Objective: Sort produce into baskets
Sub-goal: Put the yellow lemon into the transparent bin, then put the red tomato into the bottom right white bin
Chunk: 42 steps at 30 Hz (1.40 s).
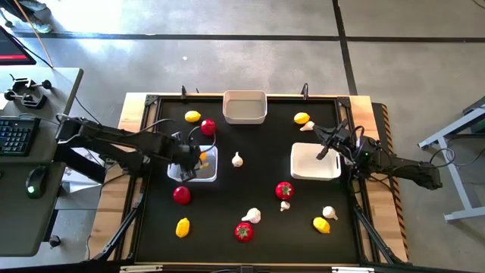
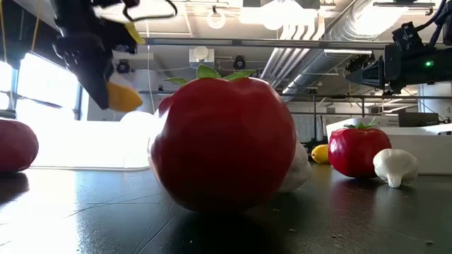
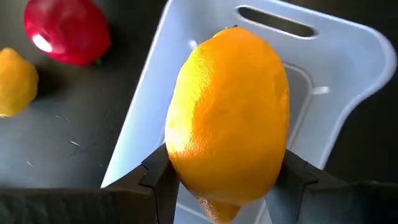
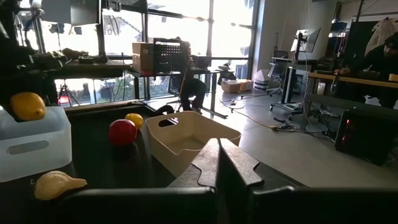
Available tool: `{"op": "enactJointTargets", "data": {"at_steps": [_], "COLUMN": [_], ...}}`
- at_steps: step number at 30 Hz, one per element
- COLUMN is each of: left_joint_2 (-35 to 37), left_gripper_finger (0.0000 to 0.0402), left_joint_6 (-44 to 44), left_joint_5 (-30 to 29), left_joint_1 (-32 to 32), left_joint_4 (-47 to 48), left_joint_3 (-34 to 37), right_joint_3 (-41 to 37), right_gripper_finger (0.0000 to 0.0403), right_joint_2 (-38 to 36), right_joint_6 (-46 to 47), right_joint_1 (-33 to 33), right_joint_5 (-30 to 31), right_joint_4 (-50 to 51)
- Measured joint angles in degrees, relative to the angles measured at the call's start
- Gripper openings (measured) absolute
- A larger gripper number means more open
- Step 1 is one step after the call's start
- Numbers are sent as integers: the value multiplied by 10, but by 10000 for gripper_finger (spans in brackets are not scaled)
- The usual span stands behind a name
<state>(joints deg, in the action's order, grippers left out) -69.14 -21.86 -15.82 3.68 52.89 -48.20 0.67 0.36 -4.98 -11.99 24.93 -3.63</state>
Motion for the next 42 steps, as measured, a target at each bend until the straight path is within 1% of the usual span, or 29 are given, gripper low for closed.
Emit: {"op": "enactJointTargets", "data": {"at_steps": [4,8,15,20,25,28,35,38,42], "left_joint_2": [0,-2,-4,-4,-4,-4,-4,-4,-4], "left_gripper_finger": [159,159,159,159,159,174,237,246,244], "left_joint_6": [23,33,41,28,25,25,25,24,24], "left_joint_5": [39,67,78,94,109,109,108,108,107], "left_joint_1": [-39,-61,-64,-64,-64,-64,-63,-63,-63], "left_joint_4": [-39,-77,-132,-144,-156,-159,-160,-166,-176], "left_joint_3": [28,51,71,91,92,92,92,92,92], "right_joint_3": [0,0,0,0,0,0,0,0,0], "right_gripper_finger": [0,0,0,0,0,0,0,0,0], "right_joint_2": [0,0,0,0,0,0,0,0,0], "right_joint_6": [0,0,0,0,0,0,0,0,0], "right_joint_1": [0,0,0,0,0,0,0,0,0], "right_joint_5": [0,0,0,0,0,0,0,0,0], "right_joint_4": [0,0,0,0,0,0,0,0,0]}}
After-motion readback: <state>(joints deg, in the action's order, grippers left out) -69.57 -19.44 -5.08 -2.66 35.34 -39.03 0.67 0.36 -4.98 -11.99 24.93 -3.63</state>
